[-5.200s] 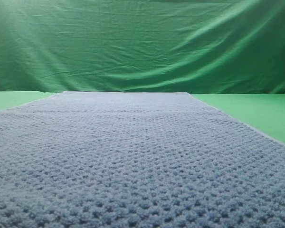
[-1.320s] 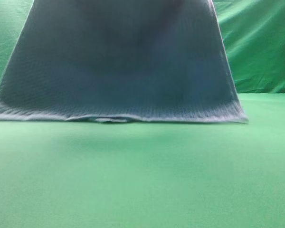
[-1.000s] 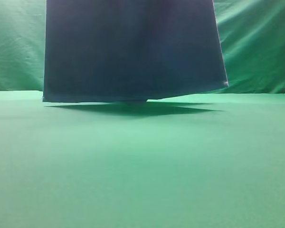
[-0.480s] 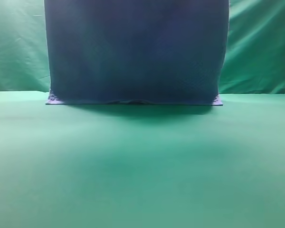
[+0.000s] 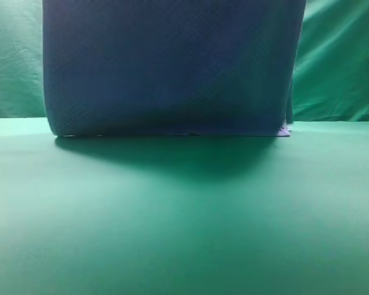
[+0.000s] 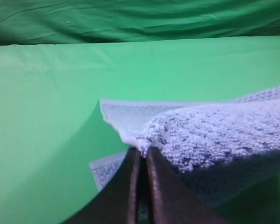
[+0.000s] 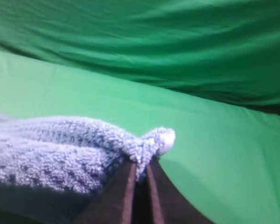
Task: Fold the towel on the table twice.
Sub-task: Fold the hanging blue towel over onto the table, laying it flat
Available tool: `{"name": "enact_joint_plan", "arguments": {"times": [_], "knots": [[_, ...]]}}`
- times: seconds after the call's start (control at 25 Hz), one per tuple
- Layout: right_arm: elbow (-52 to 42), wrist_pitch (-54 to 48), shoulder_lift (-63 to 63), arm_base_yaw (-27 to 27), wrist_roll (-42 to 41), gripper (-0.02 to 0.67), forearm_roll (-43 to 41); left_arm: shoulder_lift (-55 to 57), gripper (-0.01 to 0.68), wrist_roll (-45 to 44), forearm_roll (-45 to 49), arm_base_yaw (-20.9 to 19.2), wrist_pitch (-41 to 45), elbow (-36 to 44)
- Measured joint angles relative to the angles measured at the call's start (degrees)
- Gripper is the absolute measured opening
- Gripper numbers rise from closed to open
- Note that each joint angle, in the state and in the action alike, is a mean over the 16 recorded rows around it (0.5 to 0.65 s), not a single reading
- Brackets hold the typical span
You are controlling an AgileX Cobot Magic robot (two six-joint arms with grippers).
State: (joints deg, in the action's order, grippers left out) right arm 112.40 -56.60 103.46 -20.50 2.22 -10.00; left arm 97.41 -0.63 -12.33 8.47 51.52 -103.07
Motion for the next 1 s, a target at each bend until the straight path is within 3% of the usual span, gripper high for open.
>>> {"name": "enact_joint_plan", "arguments": {"times": [0.48, 1.0], "knots": [[-28.74, 6.9, -17.62, -3.66, 4.23, 0.0, 0.25, -21.0, 0.0, -1.11, -3.09, 0.21, -7.51, 30.41], [-50.65, 8.73, -34.9, -5.5, 8.19, 0.0, 3.11, -38.0, 0.0, -4.59, -9.5, 0.31, -4.47, 48.89]]}}
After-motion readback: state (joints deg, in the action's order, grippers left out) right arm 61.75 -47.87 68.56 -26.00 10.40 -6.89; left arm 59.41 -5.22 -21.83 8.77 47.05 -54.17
